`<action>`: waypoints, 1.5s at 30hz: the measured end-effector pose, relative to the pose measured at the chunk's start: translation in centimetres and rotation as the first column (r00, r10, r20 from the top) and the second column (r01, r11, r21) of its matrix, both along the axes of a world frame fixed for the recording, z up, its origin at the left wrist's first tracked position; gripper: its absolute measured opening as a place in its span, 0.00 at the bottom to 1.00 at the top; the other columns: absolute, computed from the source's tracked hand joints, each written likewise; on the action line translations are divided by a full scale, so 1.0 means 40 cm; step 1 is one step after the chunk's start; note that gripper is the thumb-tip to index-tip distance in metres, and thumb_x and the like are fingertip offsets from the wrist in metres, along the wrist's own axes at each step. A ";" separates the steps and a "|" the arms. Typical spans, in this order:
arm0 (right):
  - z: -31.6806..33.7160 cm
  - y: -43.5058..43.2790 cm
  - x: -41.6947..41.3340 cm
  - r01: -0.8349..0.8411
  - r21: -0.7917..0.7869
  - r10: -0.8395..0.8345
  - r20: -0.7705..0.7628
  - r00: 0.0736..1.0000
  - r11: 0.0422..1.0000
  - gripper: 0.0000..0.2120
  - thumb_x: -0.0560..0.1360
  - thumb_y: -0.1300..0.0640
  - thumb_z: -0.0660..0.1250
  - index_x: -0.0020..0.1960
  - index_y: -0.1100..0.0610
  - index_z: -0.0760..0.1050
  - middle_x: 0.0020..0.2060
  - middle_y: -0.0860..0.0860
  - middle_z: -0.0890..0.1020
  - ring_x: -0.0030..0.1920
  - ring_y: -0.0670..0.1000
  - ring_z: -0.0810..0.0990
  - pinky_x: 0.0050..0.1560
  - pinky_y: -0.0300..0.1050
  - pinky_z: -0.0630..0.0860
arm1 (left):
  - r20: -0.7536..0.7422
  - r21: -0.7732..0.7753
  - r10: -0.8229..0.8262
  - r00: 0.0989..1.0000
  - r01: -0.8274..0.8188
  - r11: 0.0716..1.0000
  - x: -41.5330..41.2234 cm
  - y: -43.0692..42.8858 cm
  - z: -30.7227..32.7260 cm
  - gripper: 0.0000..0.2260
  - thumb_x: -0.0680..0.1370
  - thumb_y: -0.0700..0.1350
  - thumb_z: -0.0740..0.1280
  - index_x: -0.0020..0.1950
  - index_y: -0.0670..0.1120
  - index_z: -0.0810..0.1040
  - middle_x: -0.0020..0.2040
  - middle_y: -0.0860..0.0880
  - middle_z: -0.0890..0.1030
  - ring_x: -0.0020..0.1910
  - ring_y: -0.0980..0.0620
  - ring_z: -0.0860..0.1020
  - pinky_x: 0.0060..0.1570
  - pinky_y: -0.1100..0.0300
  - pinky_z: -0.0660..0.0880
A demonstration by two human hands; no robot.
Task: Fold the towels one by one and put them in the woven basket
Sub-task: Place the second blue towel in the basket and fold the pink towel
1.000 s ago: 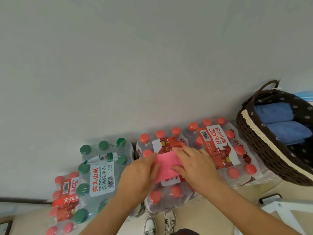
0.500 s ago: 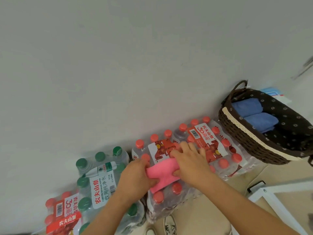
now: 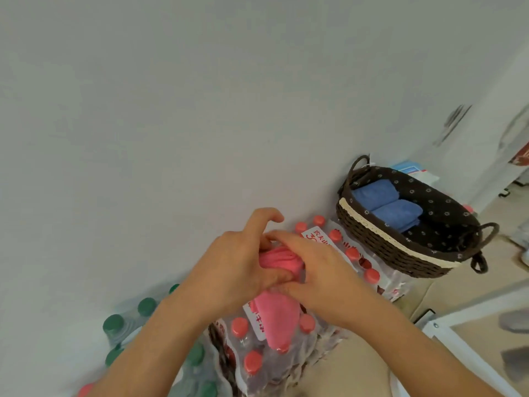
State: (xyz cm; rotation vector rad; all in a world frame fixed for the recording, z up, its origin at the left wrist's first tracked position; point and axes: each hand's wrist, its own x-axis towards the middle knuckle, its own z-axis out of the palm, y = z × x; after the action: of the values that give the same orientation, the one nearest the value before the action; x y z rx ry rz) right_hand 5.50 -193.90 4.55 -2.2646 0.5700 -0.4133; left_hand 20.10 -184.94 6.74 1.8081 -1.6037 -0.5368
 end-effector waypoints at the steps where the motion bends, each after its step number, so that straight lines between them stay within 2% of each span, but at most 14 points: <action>1: 0.014 -0.010 -0.006 0.051 0.034 -0.052 0.041 0.998 0.998 0.22 0.68 0.50 0.75 0.61 0.42 0.73 0.47 0.42 0.82 0.47 0.44 0.81 0.47 0.48 0.79 | -0.074 -0.030 -0.005 0.997 0.003 1.000 -0.004 -0.010 0.009 0.31 0.66 0.56 0.76 0.62 0.62 0.61 0.46 0.57 0.82 0.43 0.58 0.80 0.46 0.59 0.77; 4: 0.045 -0.058 -0.044 0.203 0.145 -0.225 0.155 0.962 0.968 0.17 0.65 0.56 0.78 0.52 0.47 0.79 0.41 0.41 0.82 0.41 0.41 0.81 0.42 0.39 0.77 | -0.310 -0.019 -0.054 0.949 0.050 0.999 -0.008 -0.034 0.007 0.39 0.63 0.59 0.77 0.67 0.64 0.59 0.53 0.61 0.78 0.52 0.58 0.79 0.53 0.63 0.76; 6: 0.061 -0.098 -0.074 0.239 0.255 -0.295 0.211 0.932 0.937 0.15 0.64 0.58 0.79 0.48 0.51 0.79 0.39 0.43 0.82 0.39 0.41 0.80 0.41 0.36 0.75 | -0.321 0.059 -0.089 0.943 0.114 0.992 -0.020 -0.053 -0.011 0.42 0.63 0.56 0.79 0.70 0.64 0.58 0.57 0.63 0.76 0.55 0.60 0.78 0.55 0.58 0.77; 8: 0.070 -0.140 -0.101 0.217 0.373 -0.318 0.235 0.919 0.902 0.14 0.65 0.57 0.79 0.47 0.54 0.79 0.38 0.45 0.81 0.39 0.44 0.79 0.40 0.38 0.75 | -0.335 0.072 -0.096 0.937 0.127 0.989 -0.037 -0.078 -0.025 0.35 0.65 0.53 0.78 0.68 0.62 0.65 0.57 0.60 0.79 0.54 0.58 0.80 0.53 0.52 0.79; 11: 0.068 -0.215 -0.155 0.243 0.418 -0.330 0.152 0.932 0.876 0.15 0.65 0.55 0.76 0.49 0.57 0.77 0.41 0.51 0.82 0.41 0.47 0.78 0.44 0.46 0.76 | -0.378 0.036 -0.058 0.924 0.077 0.996 -0.063 -0.127 -0.028 0.21 0.70 0.49 0.75 0.61 0.58 0.75 0.53 0.56 0.82 0.50 0.56 0.81 0.51 0.52 0.79; 13: 0.079 -0.271 -0.199 0.234 0.334 -0.263 0.045 0.964 0.913 0.19 0.67 0.55 0.75 0.56 0.51 0.75 0.49 0.47 0.82 0.48 0.43 0.80 0.54 0.46 0.78 | -0.251 0.011 -0.063 0.966 0.068 0.998 -0.090 -0.170 -0.024 0.15 0.74 0.48 0.72 0.59 0.58 0.77 0.50 0.58 0.83 0.47 0.59 0.81 0.49 0.54 0.78; 17: 0.132 -0.411 -0.292 0.061 0.032 -0.055 -0.171 0.984 0.998 0.35 0.68 0.51 0.75 0.70 0.39 0.63 0.55 0.33 0.74 0.56 0.33 0.73 0.55 0.27 0.69 | 0.011 -0.015 -0.165 0.986 0.165 0.986 -0.192 -0.299 -0.014 0.12 0.77 0.57 0.61 0.56 0.54 0.76 0.46 0.56 0.81 0.44 0.57 0.79 0.45 0.53 0.75; 22: 0.162 -0.634 -0.410 -0.218 -0.280 0.077 -0.440 0.895 0.935 0.18 0.70 0.45 0.71 0.59 0.42 0.76 0.53 0.37 0.76 0.56 0.38 0.72 0.60 0.40 0.68 | 0.196 -0.020 -0.175 0.965 0.182 0.983 -0.358 -0.511 -0.029 0.15 0.79 0.60 0.54 0.56 0.54 0.74 0.44 0.55 0.78 0.44 0.56 0.74 0.45 0.55 0.72; 28: 0.065 -0.823 -0.500 -0.251 -0.385 0.009 -0.531 0.847 0.888 0.12 0.69 0.47 0.70 0.52 0.44 0.75 0.46 0.39 0.76 0.51 0.43 0.72 0.55 0.45 0.67 | 0.264 0.141 -0.082 0.961 0.046 0.989 -0.480 -0.678 -0.090 0.15 0.74 0.56 0.67 0.59 0.58 0.72 0.49 0.57 0.77 0.48 0.57 0.75 0.47 0.61 0.70; 32: -0.021 -0.879 -0.524 -0.261 -0.385 0.005 -0.553 0.833 0.885 0.12 0.67 0.47 0.71 0.48 0.44 0.73 0.42 0.42 0.76 0.47 0.46 0.74 0.48 0.44 0.69 | 0.367 0.192 -0.022 0.930 -0.053 0.980 -0.523 -0.722 -0.146 0.14 0.75 0.54 0.65 0.60 0.55 0.73 0.52 0.54 0.74 0.52 0.54 0.74 0.51 0.60 0.68; 34: -0.055 -0.895 -0.530 -0.290 -0.344 0.051 -0.564 0.824 0.893 0.12 0.67 0.48 0.72 0.46 0.46 0.72 0.41 0.43 0.74 0.43 0.47 0.73 0.45 0.45 0.69 | 0.417 0.224 -0.012 0.909 -0.090 0.971 -0.546 -0.730 -0.170 0.09 0.75 0.53 0.63 0.54 0.53 0.75 0.50 0.52 0.78 0.51 0.51 0.76 0.49 0.57 0.70; 38: -0.093 -0.902 -0.515 -0.403 -0.303 0.149 -0.611 0.778 0.864 0.10 0.69 0.48 0.71 0.48 0.47 0.74 0.37 0.42 0.71 0.37 0.41 0.65 0.43 0.43 0.59 | 0.572 0.286 -0.021 0.820 -0.175 0.942 -0.566 -0.734 -0.207 0.09 0.76 0.52 0.59 0.48 0.50 0.76 0.45 0.51 0.81 0.46 0.49 0.78 0.45 0.55 0.68; 41: -0.113 -0.909 -0.498 -0.462 -0.289 0.198 -0.629 0.752 0.838 0.08 0.70 0.49 0.70 0.47 0.46 0.74 0.35 0.41 0.72 0.43 0.45 0.69 0.45 0.45 0.60 | 0.672 0.298 -0.051 0.739 -0.206 0.932 -0.569 -0.744 -0.212 0.08 0.76 0.48 0.58 0.47 0.51 0.77 0.43 0.51 0.81 0.45 0.49 0.76 0.42 0.56 0.61; 45: -0.134 -0.917 -0.483 -0.513 -0.274 0.225 -0.665 0.713 0.814 0.07 0.72 0.51 0.67 0.50 0.48 0.75 0.43 0.45 0.80 0.50 0.50 0.75 0.53 0.50 0.66 | 0.672 0.298 -0.004 0.741 -0.265 0.917 -0.575 -0.752 -0.214 0.06 0.75 0.46 0.59 0.51 0.50 0.74 0.43 0.49 0.80 0.44 0.47 0.76 0.41 0.56 0.60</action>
State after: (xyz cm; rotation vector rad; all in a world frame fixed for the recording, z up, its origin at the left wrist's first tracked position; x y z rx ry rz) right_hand -13.82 -230.59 -0.82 -2.8861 0.2994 0.4848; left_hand -2.89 -215.01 -1.84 2.5983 -1.8828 -0.1184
